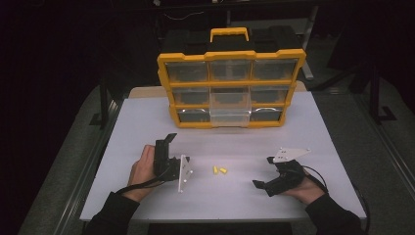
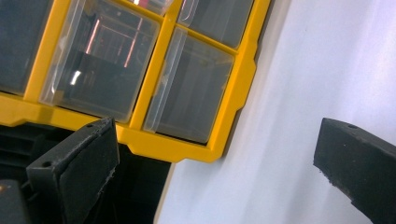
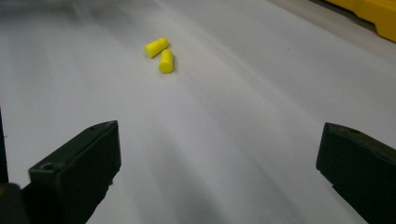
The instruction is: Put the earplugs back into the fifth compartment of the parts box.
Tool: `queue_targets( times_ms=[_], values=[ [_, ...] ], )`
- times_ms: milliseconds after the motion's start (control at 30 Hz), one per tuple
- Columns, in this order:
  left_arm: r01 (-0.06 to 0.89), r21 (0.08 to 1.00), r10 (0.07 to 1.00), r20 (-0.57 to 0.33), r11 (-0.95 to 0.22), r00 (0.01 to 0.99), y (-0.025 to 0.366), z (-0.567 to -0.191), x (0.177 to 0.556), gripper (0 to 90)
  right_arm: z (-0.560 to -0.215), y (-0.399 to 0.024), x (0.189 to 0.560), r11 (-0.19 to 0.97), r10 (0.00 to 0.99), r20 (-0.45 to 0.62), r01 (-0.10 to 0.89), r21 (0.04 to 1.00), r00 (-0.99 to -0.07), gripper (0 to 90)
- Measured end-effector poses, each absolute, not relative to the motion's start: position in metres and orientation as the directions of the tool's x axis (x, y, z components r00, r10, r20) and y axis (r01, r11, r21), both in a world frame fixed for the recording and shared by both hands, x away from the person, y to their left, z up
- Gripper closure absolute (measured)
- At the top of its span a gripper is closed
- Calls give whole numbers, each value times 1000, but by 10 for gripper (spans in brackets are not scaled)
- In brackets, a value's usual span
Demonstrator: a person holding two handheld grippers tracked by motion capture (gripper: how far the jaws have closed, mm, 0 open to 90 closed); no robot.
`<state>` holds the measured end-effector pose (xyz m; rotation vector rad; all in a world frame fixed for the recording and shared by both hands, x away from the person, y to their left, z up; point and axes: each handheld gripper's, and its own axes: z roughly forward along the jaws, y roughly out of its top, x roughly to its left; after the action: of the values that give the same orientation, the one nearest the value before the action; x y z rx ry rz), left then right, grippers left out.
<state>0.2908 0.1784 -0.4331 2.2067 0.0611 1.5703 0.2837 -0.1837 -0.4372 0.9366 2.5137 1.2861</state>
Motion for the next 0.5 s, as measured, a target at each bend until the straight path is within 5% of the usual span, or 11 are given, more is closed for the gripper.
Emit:
queue_targets(
  times_ms=[500],
  values=[
    [-165,476,368,820,-864,438,180,-432,294,0,-437,-184,284,434,600,129,457,777,-790,0]
  ],
)
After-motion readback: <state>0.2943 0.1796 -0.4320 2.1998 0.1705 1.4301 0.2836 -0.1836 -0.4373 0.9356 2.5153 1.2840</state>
